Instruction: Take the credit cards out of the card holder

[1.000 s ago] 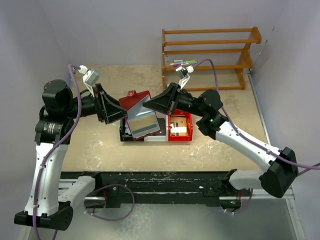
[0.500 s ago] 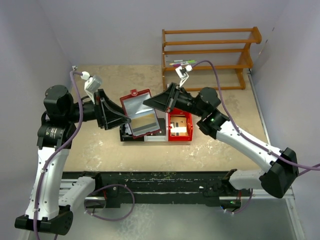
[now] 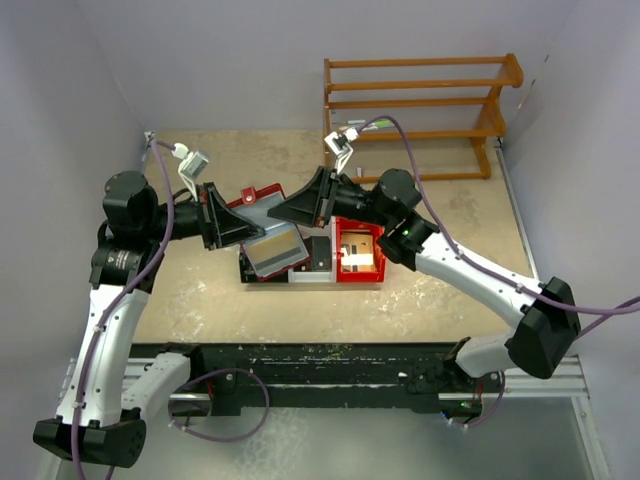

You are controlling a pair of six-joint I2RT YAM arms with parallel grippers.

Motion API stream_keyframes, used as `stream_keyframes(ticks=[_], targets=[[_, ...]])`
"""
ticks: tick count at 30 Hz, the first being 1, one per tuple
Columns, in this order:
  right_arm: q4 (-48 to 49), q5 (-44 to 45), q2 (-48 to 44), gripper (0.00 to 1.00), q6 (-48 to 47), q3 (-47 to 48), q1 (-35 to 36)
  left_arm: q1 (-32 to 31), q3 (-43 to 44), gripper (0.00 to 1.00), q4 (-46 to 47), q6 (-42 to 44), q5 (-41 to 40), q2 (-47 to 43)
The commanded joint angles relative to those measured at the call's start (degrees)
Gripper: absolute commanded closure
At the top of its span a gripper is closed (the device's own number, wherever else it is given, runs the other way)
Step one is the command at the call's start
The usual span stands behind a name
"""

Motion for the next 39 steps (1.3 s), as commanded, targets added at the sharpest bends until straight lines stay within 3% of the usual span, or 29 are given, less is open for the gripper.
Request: stream_keyframes(ticks=[1, 4, 9, 14, 21, 39], targets=[[6.81, -4.33, -0.92, 0.65, -1.51, 1.13, 0.58, -0.13, -0.19, 1.00, 10.18, -10.12, 2.38, -1.14], [10.86, -7.55, -3.86, 0.50, -4.41, -3.47, 0.65, -0.13, 0.03, 1.00, 13.61, -16.18, 2.52, -0.99], [16.82, -9.50, -11.03, 0.46, -8.18, -15.35, 0.54, -0.13, 0.14, 1.00, 18.94, -25.59, 2.57, -0.23], [20.84, -10.12, -14.94, 0.52, -8.16, -20.68, 0.54, -0.13, 0.06, 1.00, 20.60, -30.23, 1.81, 0.02], [15.73, -2.77, -16.33, 0.71, -11.83, -21.03, 0.54, -0.13, 0.64, 1.00, 20.21, -31.93, 1.27, -0.46], [18.34, 3.48, -14.23, 0.79, -12.74, -19.48, 0.70, -0.13, 0.97, 1.00, 19.54, -31.99, 1.64, -0.90]])
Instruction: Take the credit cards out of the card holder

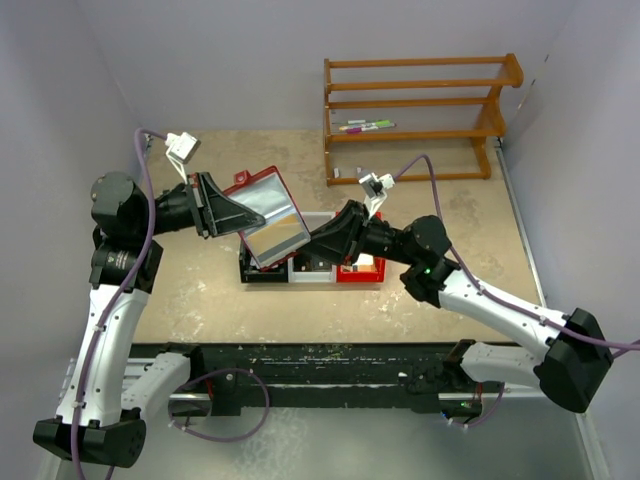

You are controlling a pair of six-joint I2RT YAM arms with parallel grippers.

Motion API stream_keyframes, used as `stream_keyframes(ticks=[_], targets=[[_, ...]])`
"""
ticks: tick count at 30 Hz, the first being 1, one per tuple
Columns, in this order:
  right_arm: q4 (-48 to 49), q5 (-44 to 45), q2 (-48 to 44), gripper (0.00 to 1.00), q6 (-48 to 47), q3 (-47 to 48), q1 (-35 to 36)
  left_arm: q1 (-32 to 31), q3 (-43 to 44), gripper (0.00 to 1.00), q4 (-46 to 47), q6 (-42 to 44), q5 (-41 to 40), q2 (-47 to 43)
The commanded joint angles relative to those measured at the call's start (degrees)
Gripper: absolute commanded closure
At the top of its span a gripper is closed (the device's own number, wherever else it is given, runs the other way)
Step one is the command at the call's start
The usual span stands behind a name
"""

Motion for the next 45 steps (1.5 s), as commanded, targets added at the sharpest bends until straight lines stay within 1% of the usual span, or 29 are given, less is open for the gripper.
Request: stream_keyframes(ticks=[1, 3, 7, 11, 13, 16, 21, 26, 29, 32, 33, 34, 35, 36, 38, 39, 40, 42, 43, 44, 45], targets=[[3.33, 3.54, -1.27, 0.79, -2.43, 2.20, 0.30, -0.09, 1.60, 1.00, 2.17, -1.68, 0.15, -0.86], [3.03, 4.69, -1.31, 0.75, -2.06, 2.23, 0.30, -0.09, 1.37, 1.00, 2.24, -1.46, 0.13, -1.01], [2.83, 5.95, 0.80, 0.59, 0.71, 4.32, 0.30, -0.09, 0.70, 1.00, 2.10, -1.13, 0.07, -1.23], [4.19, 2.53, 5.02, 0.47, 4.77, 8.01, 0.30, -0.09, 0.64, 1.00, 1.19, 0.33, 0.29, -1.66], [6.25, 1.51, 6.95, 0.45, 7.95, 8.65, 0.30, -0.09, 0.88, 1.00, 0.29, 1.33, 0.40, -1.81], [7.29, 0.83, 8.88, 0.43, 11.11, 9.23, 0.30, -0.09, 1.07, 1.00, -0.60, 2.42, 0.59, -1.89], [10.19, 1.24, 9.20, 0.44, 13.12, 9.34, 0.30, -0.09, 1.08, 1.00, -1.13, 3.01, 1.09, -2.15], [15.72, -1.83, 9.57, 0.44, 16.43, 9.05, 0.30, -0.09, 1.55, 1.00, -1.97, 3.94, 1.26, -2.05], [19.36, -3.85, 10.42, 0.42, 19.00, 8.60, 0.30, -0.09, 1.52, 1.00, -2.44, 4.51, 1.14, -2.05], [22.83, -3.69, 10.98, 0.42, 20.82, 7.57, 0.51, -0.10, 1.43, 1.00, -2.68, 4.72, 1.04, -2.02], [22.63, -3.30, 10.96, 0.43, 20.78, 7.68, 0.62, -0.09, 1.50, 1.00, -2.62, 4.72, 1.03, -2.02], [21.72, -2.76, 11.00, 0.47, 20.77, 7.82, 0.65, -0.09, 1.59, 1.00, -2.59, 4.72, 1.09, -1.90], [21.44, -2.49, 11.08, 0.53, 20.74, 7.93, 0.79, -0.09, 1.61, 1.00, -2.60, 4.72, 1.07, -1.91], [21.13, -2.38, 11.23, 0.62, 20.72, 8.31, 0.89, -0.09, 1.68, 1.00, -2.59, 4.74, 1.03, -1.86], [18.82, -2.38, 11.30, 0.87, 20.64, 9.23, 0.99, -0.09, 1.72, 1.00, -2.67, 4.84, 1.08, -1.85], [17.08, -2.47, 11.26, 0.93, 20.34, 9.58, 1.00, -0.09, 1.70, 1.00, -2.84, 5.03, 1.03, -1.90], [15.95, -2.54, 11.18, 0.99, 19.78, 9.94, 1.00, -0.09, 1.69, 1.00, -3.04, 5.40, 0.99, -1.87], [14.04, -3.19, 10.69, 1.00, 19.50, 10.27, 1.00, -0.09, 1.87, 1.00, -3.88, 6.90, 0.63, -1.98], [12.50, -3.74, 10.38, 1.00, 19.66, 10.44, 1.00, -0.09, 2.25, 0.93, -5.30, 8.72, -0.07, -1.92], [10.58, -4.84, 10.05, 1.00, 19.81, 10.74, 1.00, -0.07, 3.25, 0.82, -7.53, 11.51, -1.12, -1.77], [7.59, -6.22, 9.62, 1.00, 19.06, 11.14, 1.00, -0.08, 4.90, 0.63, -11.05, 15.38, -2.48, -1.34]])
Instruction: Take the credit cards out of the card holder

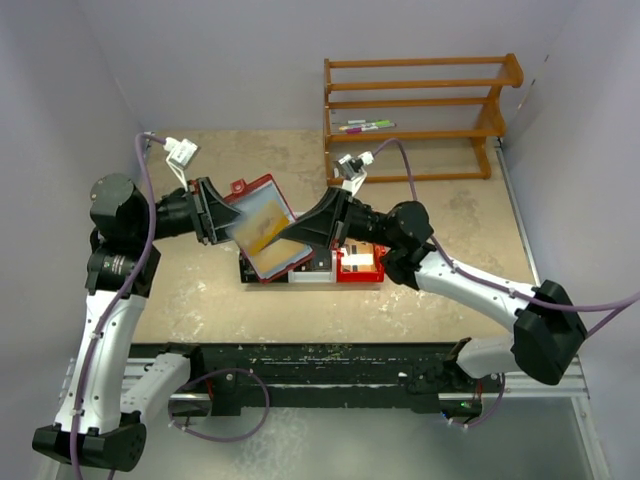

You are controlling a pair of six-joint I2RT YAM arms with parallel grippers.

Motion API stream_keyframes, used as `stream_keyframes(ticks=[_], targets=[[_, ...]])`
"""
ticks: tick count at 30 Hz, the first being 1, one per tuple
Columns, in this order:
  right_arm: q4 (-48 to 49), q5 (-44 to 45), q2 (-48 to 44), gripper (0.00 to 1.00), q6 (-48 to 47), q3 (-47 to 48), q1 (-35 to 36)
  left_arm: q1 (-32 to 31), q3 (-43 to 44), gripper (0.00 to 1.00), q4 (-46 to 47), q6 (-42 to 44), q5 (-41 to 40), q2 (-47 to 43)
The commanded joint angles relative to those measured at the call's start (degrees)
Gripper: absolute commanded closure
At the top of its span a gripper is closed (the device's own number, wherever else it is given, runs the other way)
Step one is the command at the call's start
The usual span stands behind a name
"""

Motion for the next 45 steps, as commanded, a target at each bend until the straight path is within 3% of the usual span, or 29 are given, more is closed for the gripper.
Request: stream_keyframes(ticks=[1, 2, 5, 13, 19, 22, 29, 37, 45], targets=[[-9.74, -4.71, -2.35, 1.00, -2.49, 4.61, 0.45, -0.17, 6.39, 0.48, -9.71, 13.29, -3.93, 0.61], [-15.23, -5.28, -3.12, 1.00, -5.16, 5.05, 0.37, -0.17, 8.31, 0.36, -12.86, 17.62, -5.91, 1.18], [-36.83, -4.74, -4.90, 1.00, -16.06, 12.16, 0.21, -0.09, 13.46, 0.24, -20.60, 28.34, -11.89, 3.10], [-70.88, -6.16, -0.46, 1.00, -29.01, 26.63, -2.01, -0.10, 12.01, 0.20, -21.81, 41.35, -22.78, 2.34], [-79.58, -8.15, 3.04, 1.00, -33.78, 31.41, -2.03, -0.09, 5.64, 0.21, -18.28, 37.71, -5.58, 3.59], [-87.58, -6.71, 5.83, 1.00, -37.49, 35.71, -2.11, -0.09, 3.12, 0.21, -17.49, 35.79, -1.10, 4.87], [-103.32, -0.68, 12.22, 1.00, -41.37, 45.94, -2.20, -0.09, -5.42, 0.22, -14.38, 38.81, -2.15, 4.07], [-122.68, 21.22, 20.87, 1.00, -45.72, 57.95, -2.09, -0.17, -10.76, 0.24, -8.33, 43.34, -10.61, 2.90], [-128.98, 36.31, 27.05, 1.00, -47.67, 60.59, -0.76, -0.17, -8.36, 0.23, -16.73, 50.29, -11.48, 3.77]])
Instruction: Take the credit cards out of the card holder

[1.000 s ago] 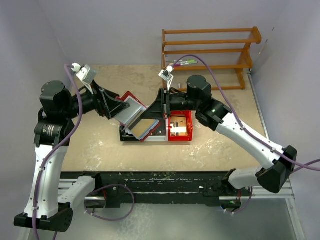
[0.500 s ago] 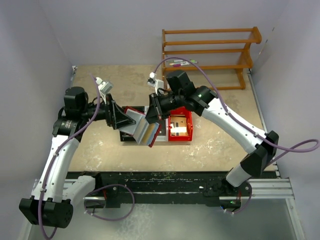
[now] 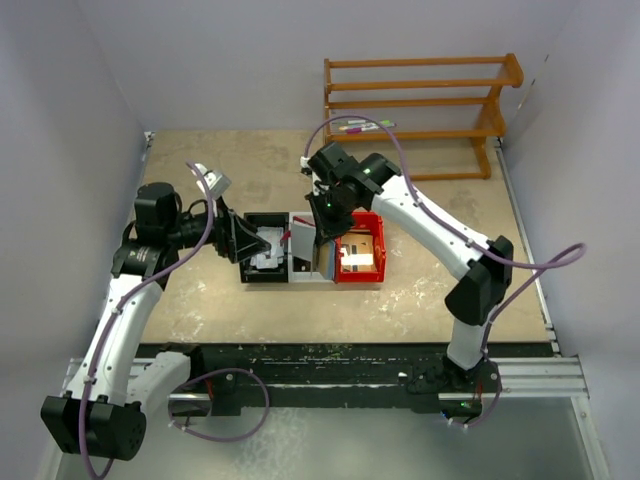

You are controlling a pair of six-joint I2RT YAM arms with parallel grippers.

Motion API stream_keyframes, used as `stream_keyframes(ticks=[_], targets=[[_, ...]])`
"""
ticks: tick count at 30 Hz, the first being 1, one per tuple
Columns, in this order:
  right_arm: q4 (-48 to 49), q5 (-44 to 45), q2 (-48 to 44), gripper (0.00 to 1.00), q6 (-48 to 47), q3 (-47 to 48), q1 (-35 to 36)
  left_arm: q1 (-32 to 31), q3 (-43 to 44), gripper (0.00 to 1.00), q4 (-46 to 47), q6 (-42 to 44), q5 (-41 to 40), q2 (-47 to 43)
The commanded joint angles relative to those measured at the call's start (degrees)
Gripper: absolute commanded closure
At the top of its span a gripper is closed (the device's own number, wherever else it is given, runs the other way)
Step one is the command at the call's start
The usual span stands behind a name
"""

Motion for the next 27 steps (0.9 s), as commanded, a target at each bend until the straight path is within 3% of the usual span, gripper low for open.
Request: stream_keyframes(ticks=[1, 8, 12, 15, 20, 27], targets=[[-5.88, 10.15, 1.40, 1.00, -1.48, 4.04, 1.45, -0.09, 2.45, 0.23, -3.31, 5.95, -0.48, -0.14], [-11.49, 13.81, 4.36, 1.00, -1.54, 10.22, 4.06, -0.16, 0.47, 0.21, -2.05, 4.58, -0.20, -2.49], [-11.91, 11.24, 5.22, 1.00, -2.10, 12.40, 4.20, -0.38, -1.14, 0.21, -0.77, 3.31, -0.38, -4.15], [-10.07, 6.72, 4.57, 1.00, -2.57, 12.87, 4.18, -0.60, -1.63, 0.20, -1.50, 4.61, -2.30, -4.79], [-1.17, -5.40, -0.71, 1.00, -4.03, 6.39, 4.20, -0.92, -2.69, 0.01, -0.74, 4.28, -3.52, -4.31], [5.41, -17.09, -5.39, 1.00, -2.56, 4.85, 4.15, -1.32, -3.63, 0.01, 0.55, 3.61, -4.08, -4.44]])
